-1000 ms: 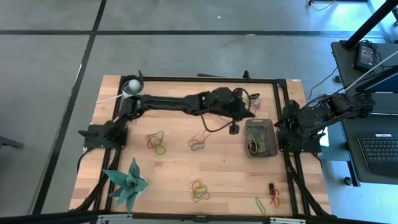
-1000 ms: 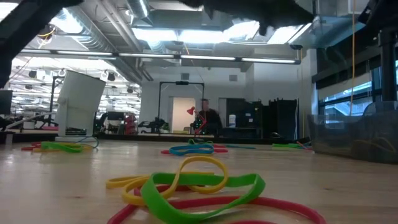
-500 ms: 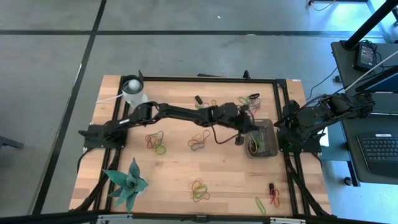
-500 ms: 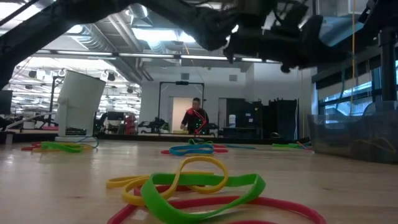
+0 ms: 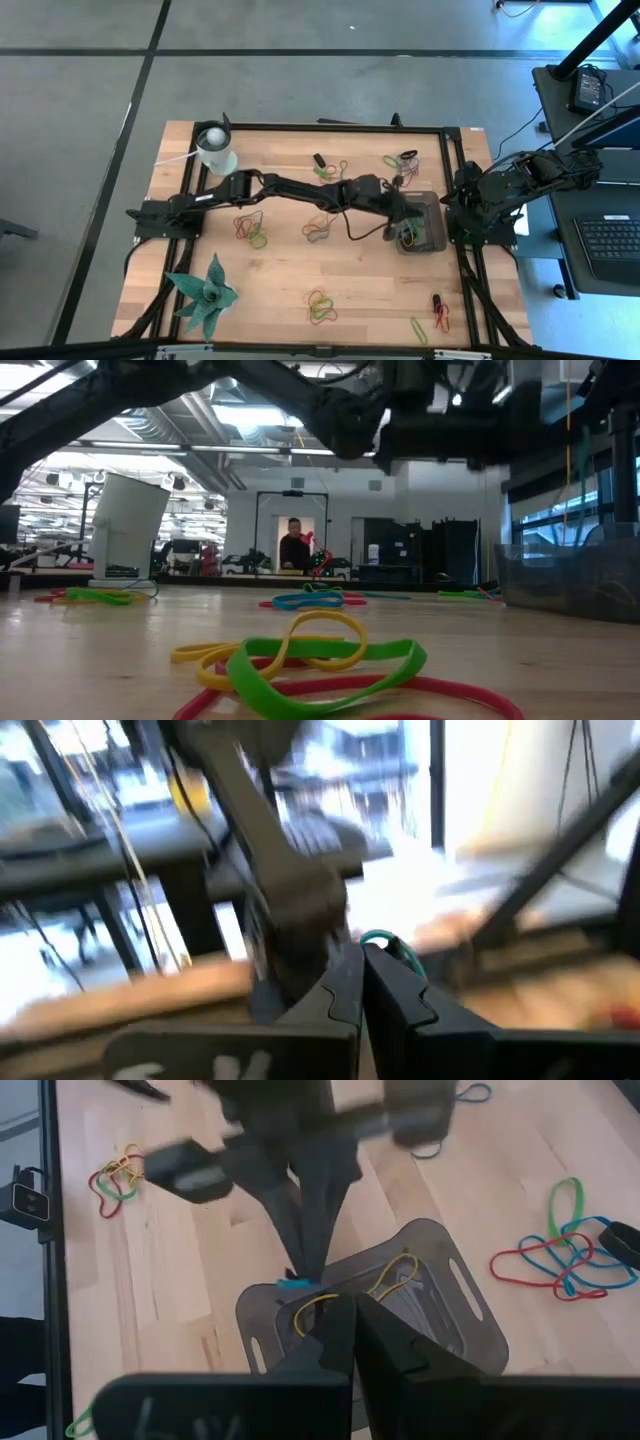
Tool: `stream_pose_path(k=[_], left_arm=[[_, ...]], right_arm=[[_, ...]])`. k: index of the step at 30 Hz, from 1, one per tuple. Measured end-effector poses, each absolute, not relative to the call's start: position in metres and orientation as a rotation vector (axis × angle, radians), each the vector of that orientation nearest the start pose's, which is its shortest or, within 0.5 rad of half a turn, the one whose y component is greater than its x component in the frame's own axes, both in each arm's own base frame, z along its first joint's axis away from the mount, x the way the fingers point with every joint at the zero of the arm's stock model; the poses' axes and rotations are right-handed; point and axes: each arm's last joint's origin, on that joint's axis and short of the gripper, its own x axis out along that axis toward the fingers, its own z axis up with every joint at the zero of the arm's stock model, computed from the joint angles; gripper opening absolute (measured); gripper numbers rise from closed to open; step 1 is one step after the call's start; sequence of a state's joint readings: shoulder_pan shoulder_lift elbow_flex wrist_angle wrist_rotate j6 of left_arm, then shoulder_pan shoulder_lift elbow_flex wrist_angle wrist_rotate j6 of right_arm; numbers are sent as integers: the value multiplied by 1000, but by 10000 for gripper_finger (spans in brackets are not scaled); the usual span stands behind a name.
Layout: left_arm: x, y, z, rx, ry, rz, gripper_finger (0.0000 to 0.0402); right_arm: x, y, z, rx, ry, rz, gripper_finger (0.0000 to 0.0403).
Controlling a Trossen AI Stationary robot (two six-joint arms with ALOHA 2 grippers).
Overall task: Pick and place rubber bands into bin
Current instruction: Put the blue rubber band into the black bin
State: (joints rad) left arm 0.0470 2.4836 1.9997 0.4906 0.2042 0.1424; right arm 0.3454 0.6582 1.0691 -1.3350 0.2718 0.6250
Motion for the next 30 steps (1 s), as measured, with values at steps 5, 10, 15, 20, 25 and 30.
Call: stream_pose_path(k=[5,10,15,20,25,30], left_arm=[[574,29,243,171,-76,-129,2],[574,33,245,203,-12,-128,2],[575,31,228,179,112,-127,2],[581,22,200,167,184,-148,2],[584,11,173,115,245,-167,2],[585,7,167,115,259,-172,6]], right_arm=[[68,16,342,305,860,-206,12],[68,16,342,306,860,-206,12],[68,16,341,306,860,-206,12],[68,16,342,306,860,-206,12],[69,17,342,310,853,-203,12],[69,16,342,310,852,-203,12]])
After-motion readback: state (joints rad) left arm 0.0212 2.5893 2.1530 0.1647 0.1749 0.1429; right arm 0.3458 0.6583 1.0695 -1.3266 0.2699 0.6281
